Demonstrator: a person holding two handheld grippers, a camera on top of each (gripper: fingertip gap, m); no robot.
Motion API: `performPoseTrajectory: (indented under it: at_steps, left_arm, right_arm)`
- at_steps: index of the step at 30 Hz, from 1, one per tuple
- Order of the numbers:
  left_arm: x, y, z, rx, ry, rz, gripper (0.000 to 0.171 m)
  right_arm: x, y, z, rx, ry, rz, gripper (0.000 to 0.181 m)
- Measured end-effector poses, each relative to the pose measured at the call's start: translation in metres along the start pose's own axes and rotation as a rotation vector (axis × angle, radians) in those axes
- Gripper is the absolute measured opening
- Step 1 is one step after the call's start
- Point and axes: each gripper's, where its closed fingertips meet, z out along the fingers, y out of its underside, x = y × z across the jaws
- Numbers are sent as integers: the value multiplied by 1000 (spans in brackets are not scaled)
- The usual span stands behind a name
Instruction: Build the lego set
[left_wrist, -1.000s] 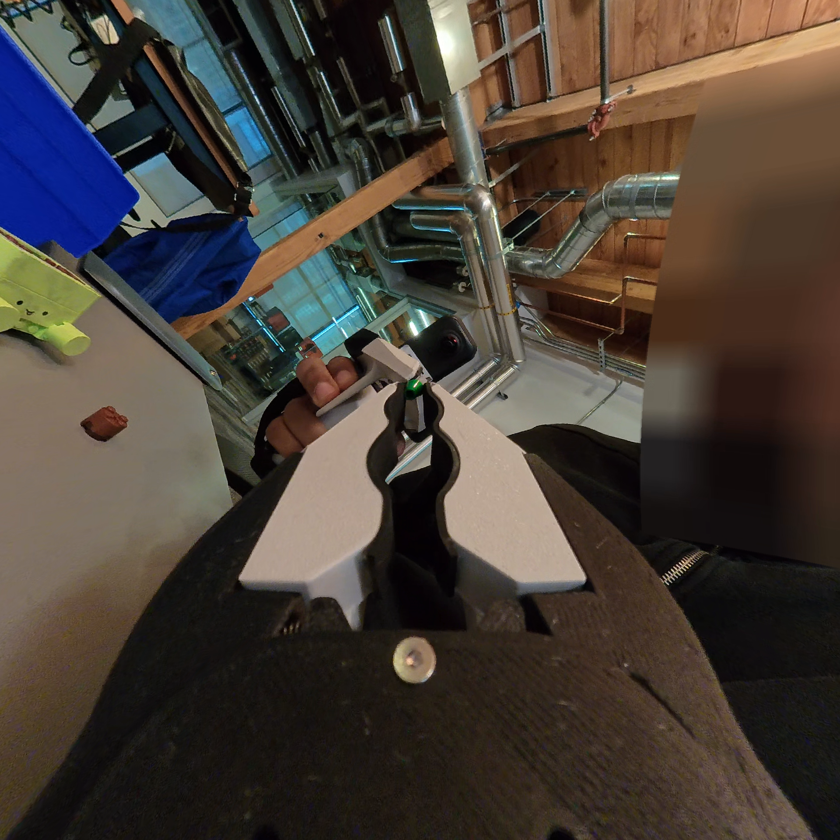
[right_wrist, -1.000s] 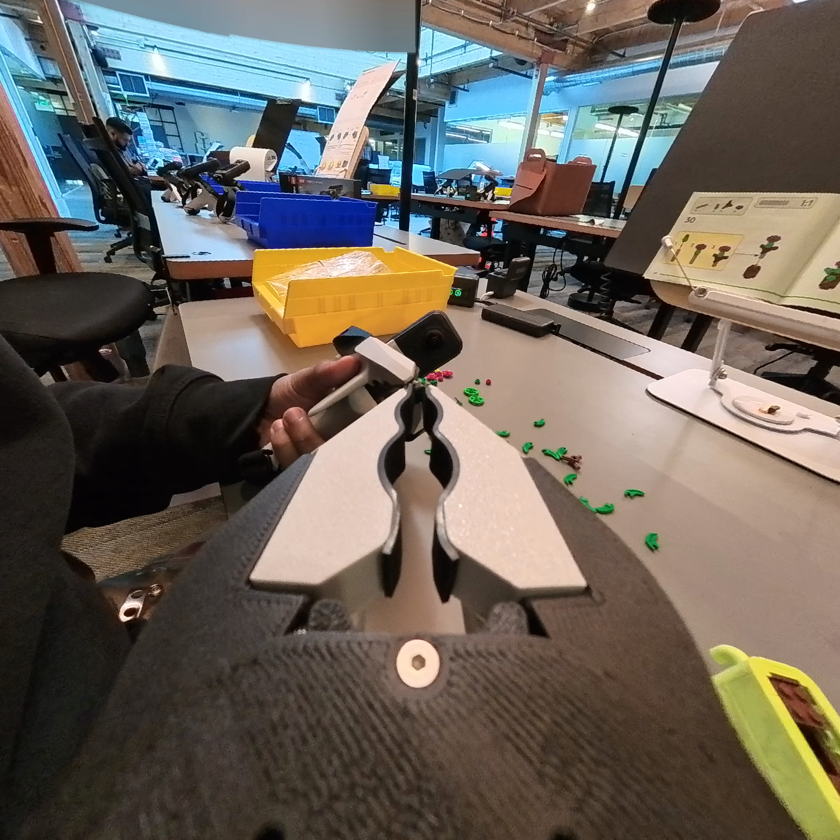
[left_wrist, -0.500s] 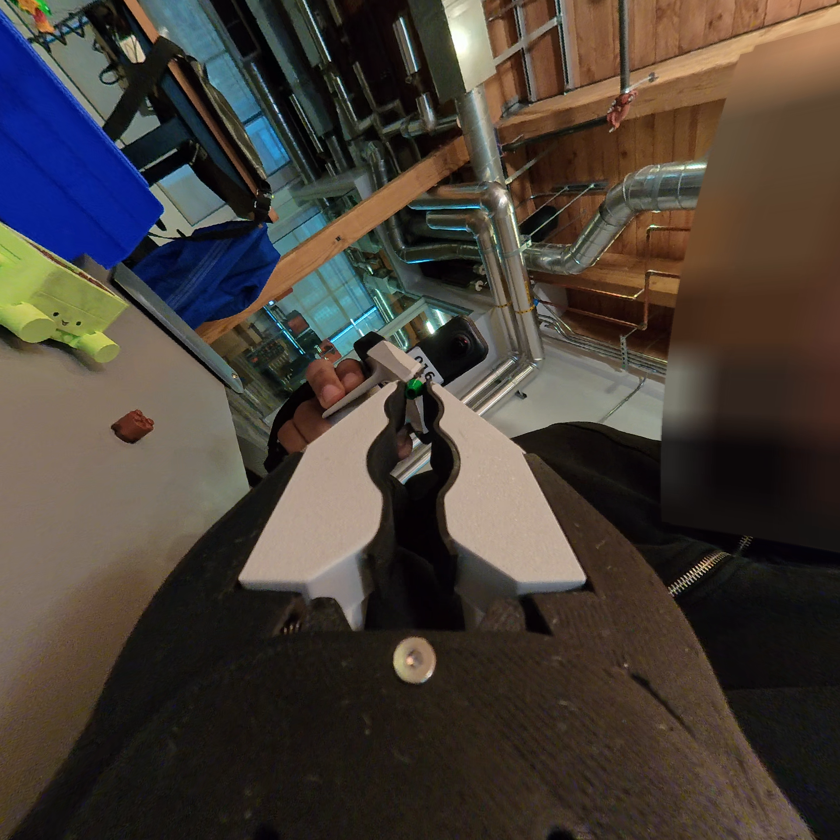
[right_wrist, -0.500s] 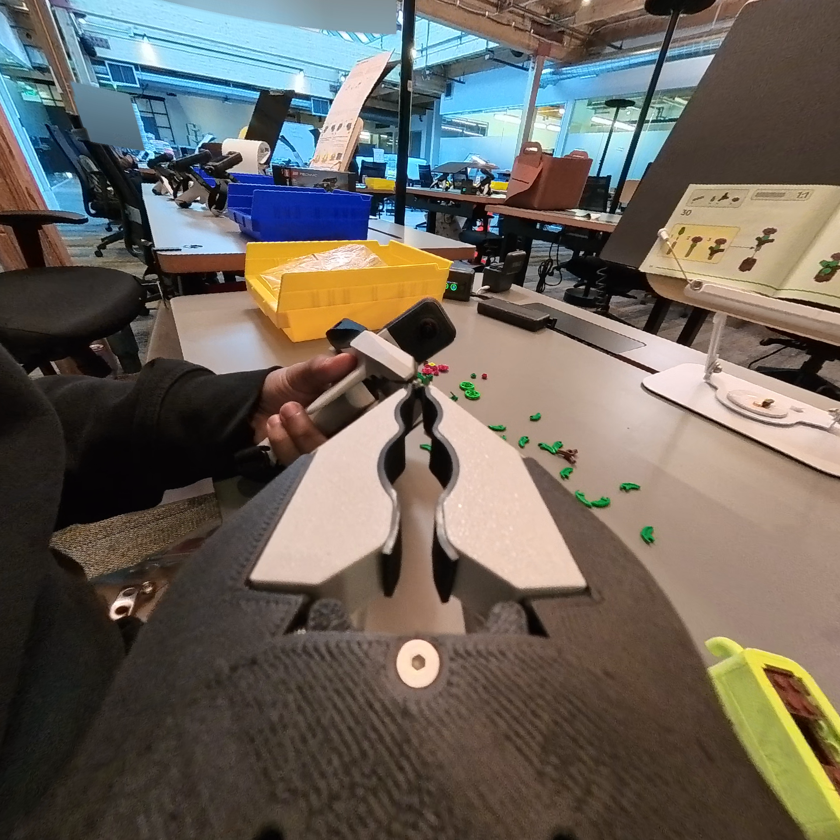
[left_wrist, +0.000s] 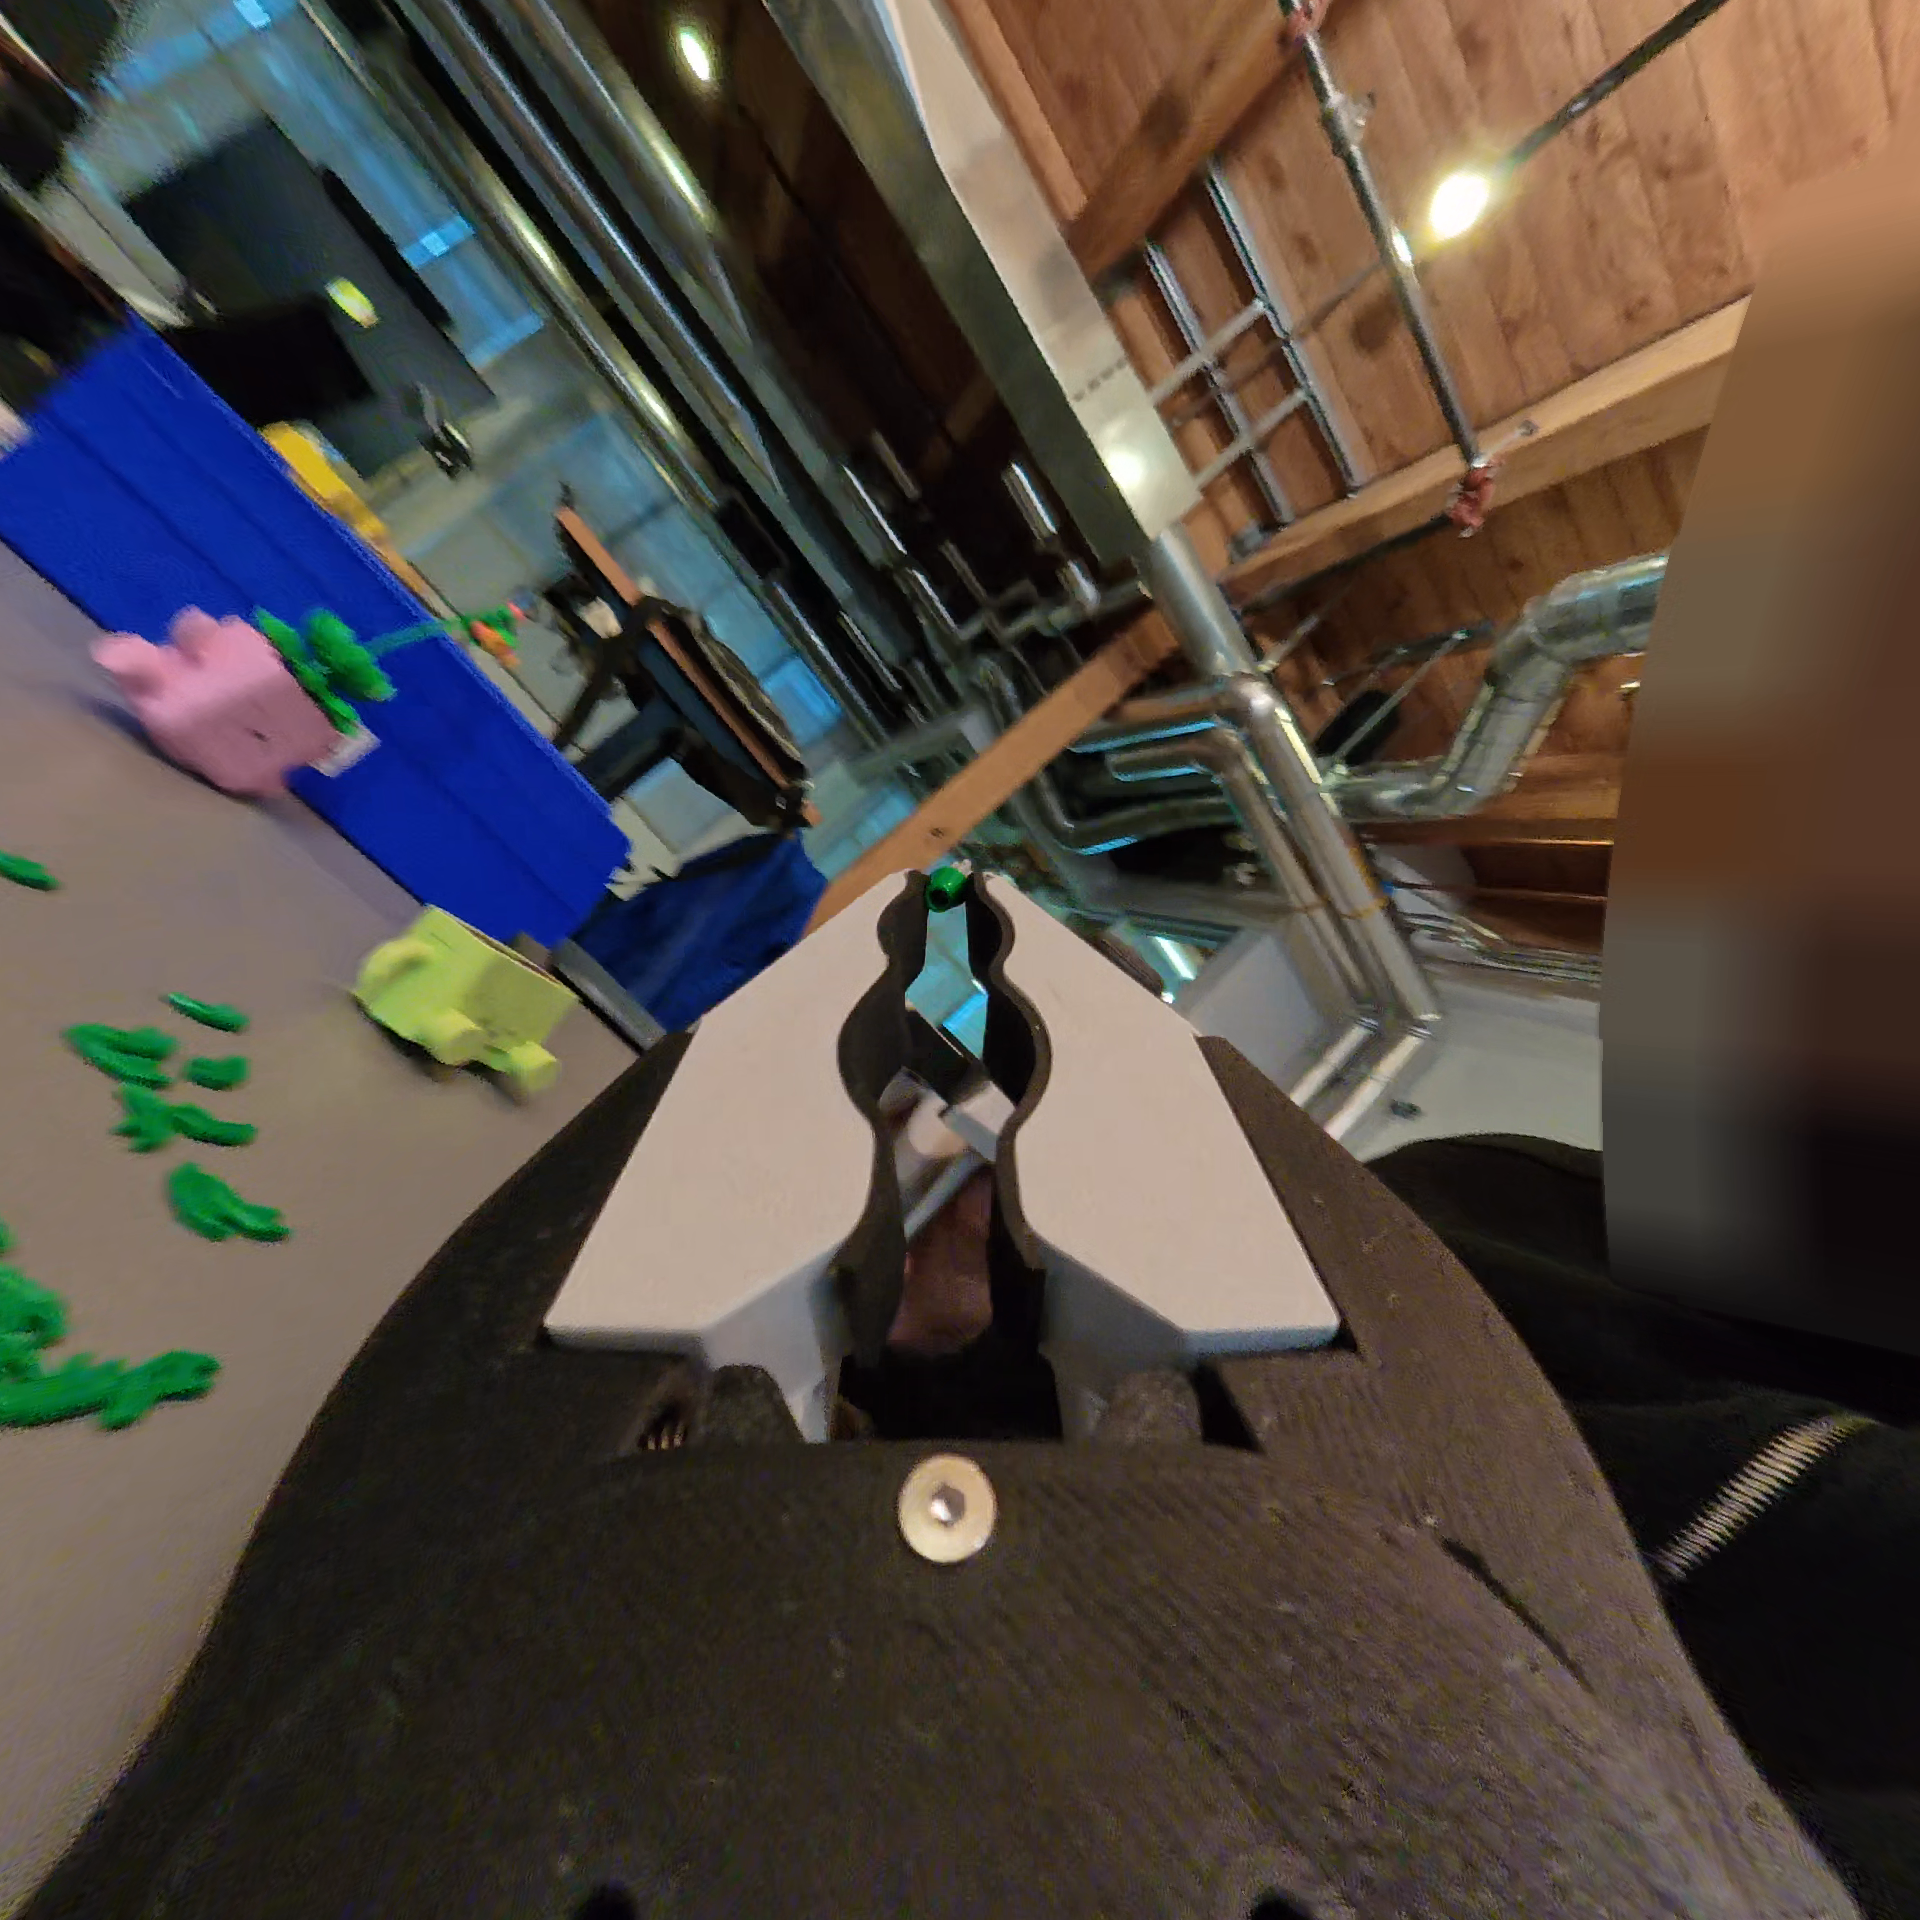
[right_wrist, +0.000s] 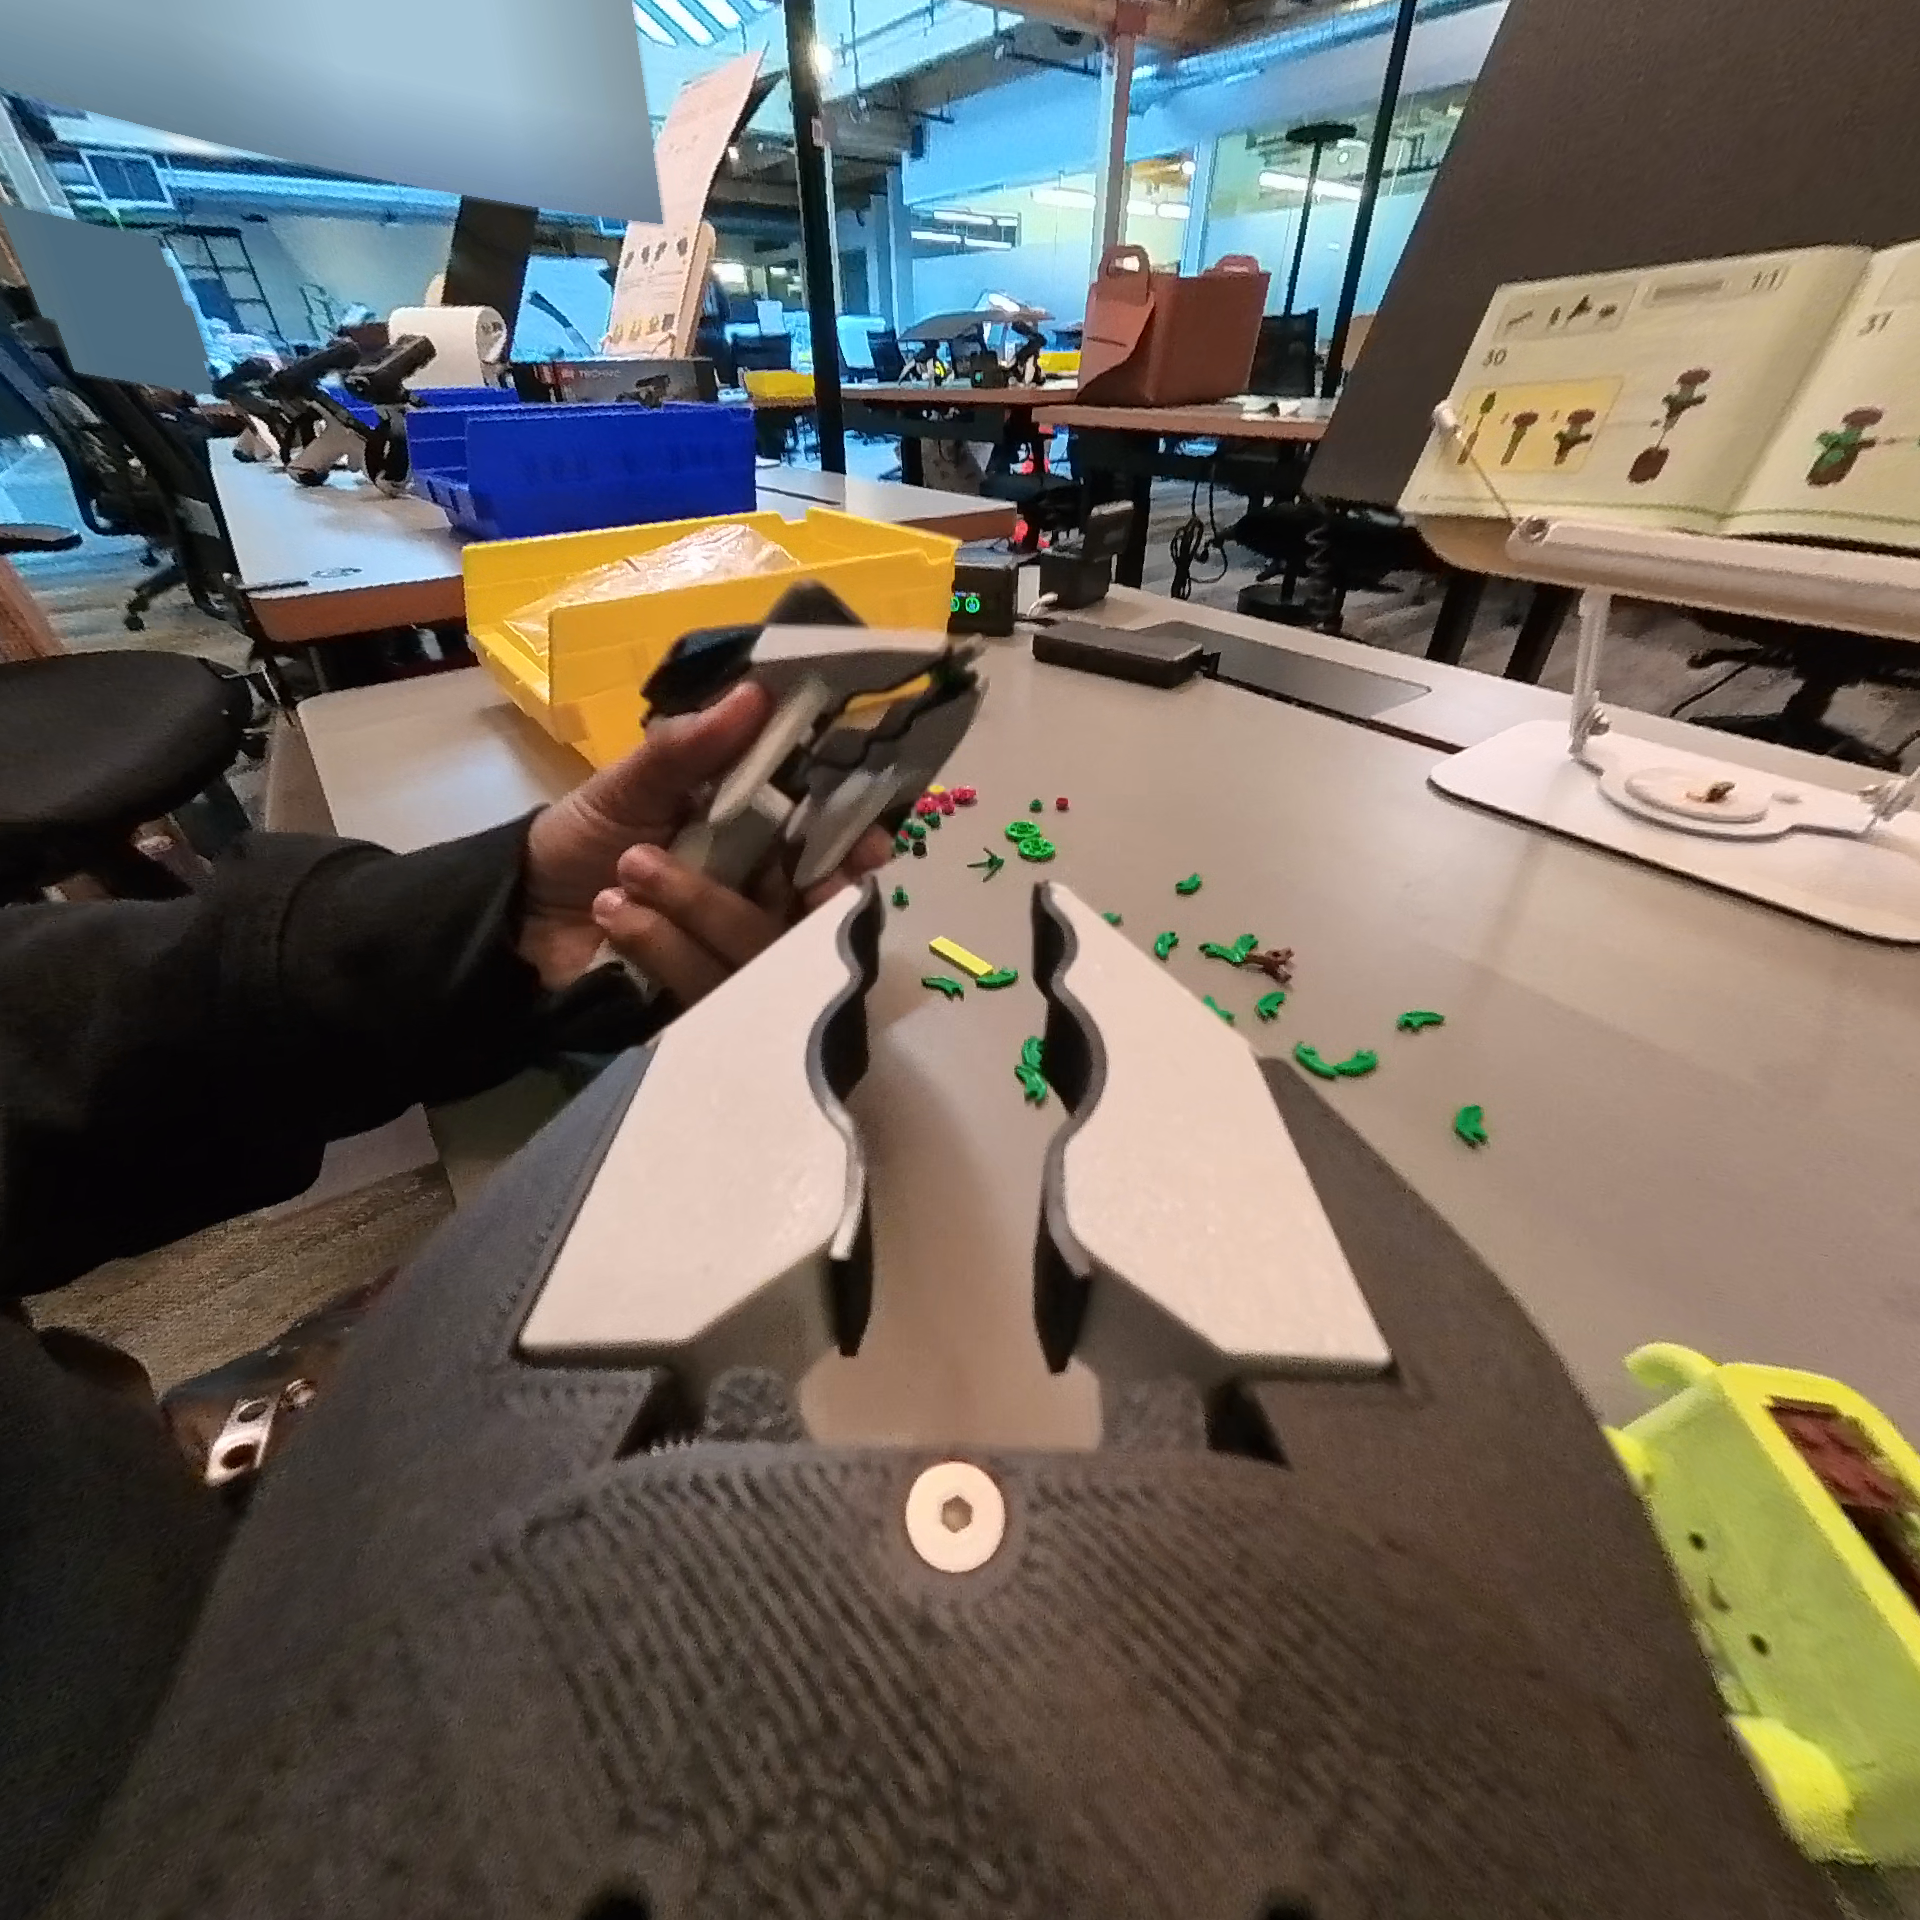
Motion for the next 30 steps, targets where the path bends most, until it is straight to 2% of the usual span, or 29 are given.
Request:
performPoseTrajectory:
  at_steps: [8, 13, 18, 24, 30]
  left_arm:
    - [-15, -36, -26, 148, -227, 218, 5]
    - [-20, -52, -39, 218, -336, 309, 5]
    - [-11, -71, -59, 257, -398, 420, 5]
    - [10, -102, -94, 417, -377, 467, 5]
    - [9, -101, -93, 379, -439, 548, 4]
  right_arm:
    - [-14, 62, 20, -254, -41, -68, 30]
    - [-17, 66, 23, -281, -52, -106, 25]
    - [-21, 73, 26, -322, -62, -129, 23]
    - [-23, 74, 26, -327, -69, -148, 21]
    - [-18, 74, 26, -331, -65, -97, 19]
